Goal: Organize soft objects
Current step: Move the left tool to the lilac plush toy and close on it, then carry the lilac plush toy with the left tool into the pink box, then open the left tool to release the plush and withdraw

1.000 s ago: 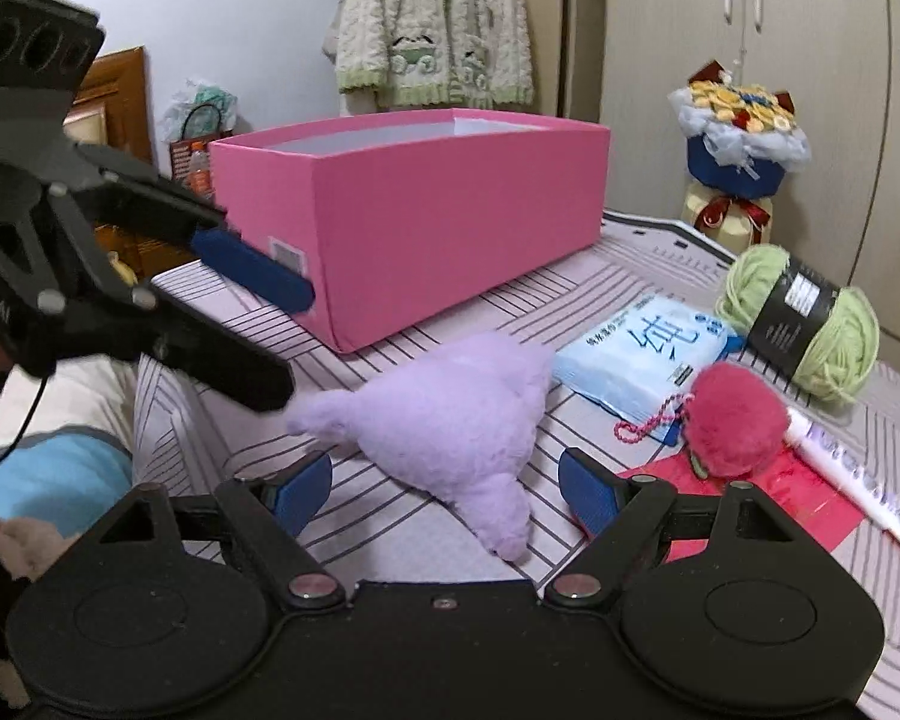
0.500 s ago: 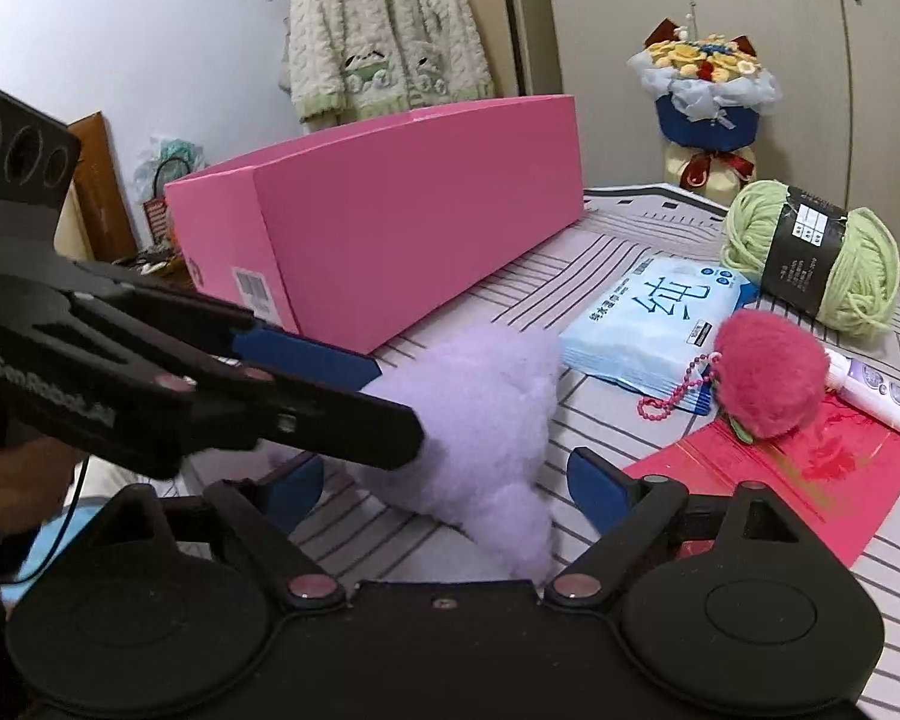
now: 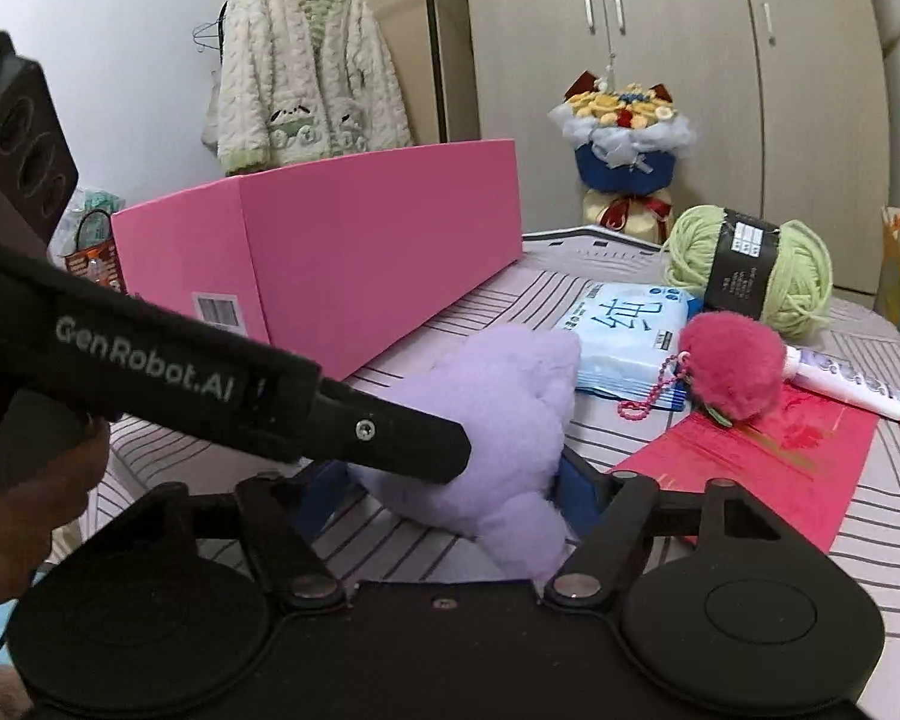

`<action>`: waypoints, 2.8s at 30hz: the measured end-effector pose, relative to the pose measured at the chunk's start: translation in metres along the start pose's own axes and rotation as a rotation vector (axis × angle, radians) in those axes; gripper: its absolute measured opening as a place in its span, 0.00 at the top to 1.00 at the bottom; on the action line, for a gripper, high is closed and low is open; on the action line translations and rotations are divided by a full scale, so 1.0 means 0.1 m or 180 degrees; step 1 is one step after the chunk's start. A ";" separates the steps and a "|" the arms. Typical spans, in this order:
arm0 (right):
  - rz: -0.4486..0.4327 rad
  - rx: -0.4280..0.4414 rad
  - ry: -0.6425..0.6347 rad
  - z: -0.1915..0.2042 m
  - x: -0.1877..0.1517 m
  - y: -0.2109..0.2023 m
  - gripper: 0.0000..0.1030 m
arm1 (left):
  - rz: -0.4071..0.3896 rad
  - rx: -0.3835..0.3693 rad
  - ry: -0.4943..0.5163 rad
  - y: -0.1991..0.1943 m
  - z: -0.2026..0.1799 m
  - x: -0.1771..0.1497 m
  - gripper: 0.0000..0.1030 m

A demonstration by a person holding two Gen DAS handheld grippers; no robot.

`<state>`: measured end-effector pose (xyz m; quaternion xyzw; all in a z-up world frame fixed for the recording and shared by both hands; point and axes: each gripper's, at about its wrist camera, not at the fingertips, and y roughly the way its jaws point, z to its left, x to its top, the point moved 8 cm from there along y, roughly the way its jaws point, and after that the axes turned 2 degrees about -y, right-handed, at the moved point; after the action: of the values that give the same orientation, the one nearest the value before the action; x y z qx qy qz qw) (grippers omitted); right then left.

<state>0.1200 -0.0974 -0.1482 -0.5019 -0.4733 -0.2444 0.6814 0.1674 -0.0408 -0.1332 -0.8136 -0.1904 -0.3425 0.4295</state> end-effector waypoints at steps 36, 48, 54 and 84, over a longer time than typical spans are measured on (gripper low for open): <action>0.0474 0.0491 -0.0227 0.95 0.82 -0.70 0.31 | 0.0466 0.0115 0.0282 -1.42 -0.15 0.24 0.53; 0.0303 0.0593 -0.0364 1.10 1.47 -0.38 0.31 | 0.0101 0.0239 0.0179 -1.62 0.17 0.88 0.53; 0.0363 0.0605 -0.0389 1.06 1.73 0.04 0.31 | 0.0079 0.0237 -0.0080 -1.44 0.52 1.24 0.52; 0.1422 0.0430 -0.1385 1.05 1.74 1.22 0.28 | 0.0830 -0.0076 -0.1203 -0.40 1.54 1.37 0.51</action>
<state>0.2522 0.0696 -0.0431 -0.5875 -0.5013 0.0564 0.6328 0.2991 0.1112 -0.0730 -0.8861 -0.1566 -0.1279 0.4171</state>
